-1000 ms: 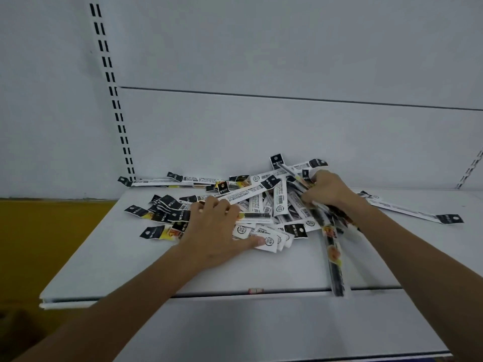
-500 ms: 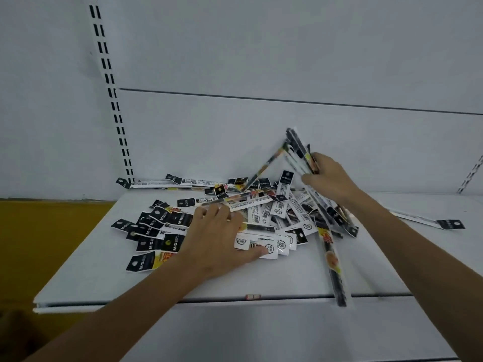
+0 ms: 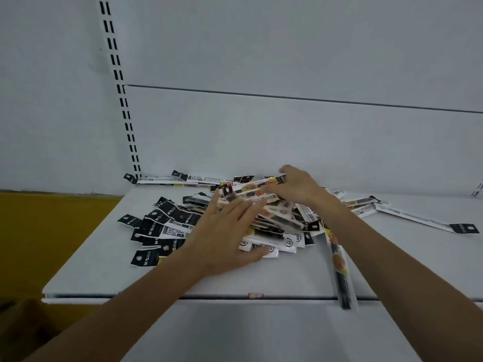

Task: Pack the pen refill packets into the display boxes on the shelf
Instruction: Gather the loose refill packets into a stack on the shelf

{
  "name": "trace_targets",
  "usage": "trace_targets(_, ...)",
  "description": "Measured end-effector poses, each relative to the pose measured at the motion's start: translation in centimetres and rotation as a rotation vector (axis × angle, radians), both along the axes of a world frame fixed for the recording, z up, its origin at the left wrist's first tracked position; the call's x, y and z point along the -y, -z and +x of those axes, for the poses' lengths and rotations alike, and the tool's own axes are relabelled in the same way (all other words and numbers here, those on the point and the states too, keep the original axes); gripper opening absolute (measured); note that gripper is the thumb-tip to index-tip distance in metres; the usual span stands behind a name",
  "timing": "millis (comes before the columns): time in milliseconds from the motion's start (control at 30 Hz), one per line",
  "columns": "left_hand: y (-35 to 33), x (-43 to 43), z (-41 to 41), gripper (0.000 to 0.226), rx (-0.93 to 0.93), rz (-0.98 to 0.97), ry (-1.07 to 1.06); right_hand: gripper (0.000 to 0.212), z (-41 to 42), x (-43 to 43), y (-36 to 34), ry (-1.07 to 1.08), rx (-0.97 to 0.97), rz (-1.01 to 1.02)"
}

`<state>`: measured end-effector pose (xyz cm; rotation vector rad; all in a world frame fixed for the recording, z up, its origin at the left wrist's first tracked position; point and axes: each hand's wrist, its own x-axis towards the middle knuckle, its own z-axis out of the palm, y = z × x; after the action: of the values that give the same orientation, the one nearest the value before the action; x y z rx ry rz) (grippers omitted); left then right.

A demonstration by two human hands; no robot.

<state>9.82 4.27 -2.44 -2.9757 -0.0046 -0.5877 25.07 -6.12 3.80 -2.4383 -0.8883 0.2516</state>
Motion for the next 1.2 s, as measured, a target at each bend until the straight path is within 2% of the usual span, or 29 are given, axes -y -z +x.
trace_targets(67,0.2,0.0,0.0,0.079,-0.022,-0.069,-0.033,0.070,0.9,0.5,0.9,0.182,0.146,-0.193)
trace_targets(133,0.3,0.0,0.0,0.076,0.014,-0.021,-0.064,0.091,0.9,0.1,2.1,0.208,0.129,-0.320)
trace_targets(200,0.2,-0.2,0.4,0.075,0.062,-0.019,-0.065,0.104,0.7,-0.8,2.8,0.169,0.167,-0.391)
trace_targets(267,0.1,-0.3,0.6,0.073,0.091,-0.028,-0.034,0.099,0.4,-1.7,2.9,0.093,0.192,-0.373)
trace_targets(367,0.0,-0.4,0.6,0.076,0.051,-0.091,0.010,0.087,0.4,-1.5,2.4,0.012,0.092,-0.284)
trace_targets(433,0.0,-0.4,0.7,0.080,0.020,-0.104,0.025,0.094,0.5,-1.1,2.6,-0.010,0.022,-0.215)
trace_targets(533,0.2,-0.4,0.8,0.073,0.041,-0.052,0.025,0.100,0.4,-0.8,2.9,-0.048,-0.001,-0.169)
trace_targets(600,0.3,-0.2,0.7,0.068,0.084,-0.022,0.012,0.090,0.7,-0.7,2.5,-0.046,-0.049,-0.183)
trace_targets(700,0.3,0.0,0.4,0.065,0.144,0.022,-0.007,0.041,2.0,-0.3,1.8,-0.018,-0.042,-0.164)
trace_targets(733,0.3,0.1,0.4,0.065,0.146,0.031,-0.010,0.029,2.1,-0.2,1.9,0.010,0.000,-0.169)
trace_targets(767,0.3,0.1,0.4,0.066,0.136,0.028,-0.010,0.027,1.9,-0.3,2.0,0.037,0.023,-0.172)
trace_targets(800,0.3,0.1,0.4,0.067,0.121,0.014,-0.008,0.037,1.5,-0.4,2.1,0.049,0.026,-0.186)
trace_targets(867,0.2,0.1,0.4,0.070,0.084,-0.025,-0.005,0.090,1.0,-1.0,2.8,0.047,0.073,-0.304)
trace_targets(900,0.2,0.1,0.4,0.071,0.071,-0.030,-0.003,0.109,0.9,-1.2,3.2,0.046,0.149,-0.375)
trace_targets(933,0.2,0.2,0.4,0.071,0.058,-0.031,-0.002,0.118,0.8,-1.2,3.2,0.038,0.252,-0.398)
trace_targets(1000,0.1,0.2,0.2,0.073,0.038,-0.032,-0.010,0.119,1.5,-1.2,2.9,-0.060,0.440,-0.346)
trace_targets(1067,0.1,0.2,0.2,0.073,0.046,-0.014,-0.019,0.108,2.0,-1.3,2.8,-0.271,0.495,-0.295)
trace_targets(1133,0.2,0.2,0.2,0.072,0.057,0.004,-0.032,0.095,2.3,-1.8,3.1,-0.387,0.414,-0.316)
trace_targets(1200,0.3,0.2,0.2,0.071,0.069,0.017,-0.043,0.083,2.3,-2.4,3.4,-0.397,0.306,-0.336)
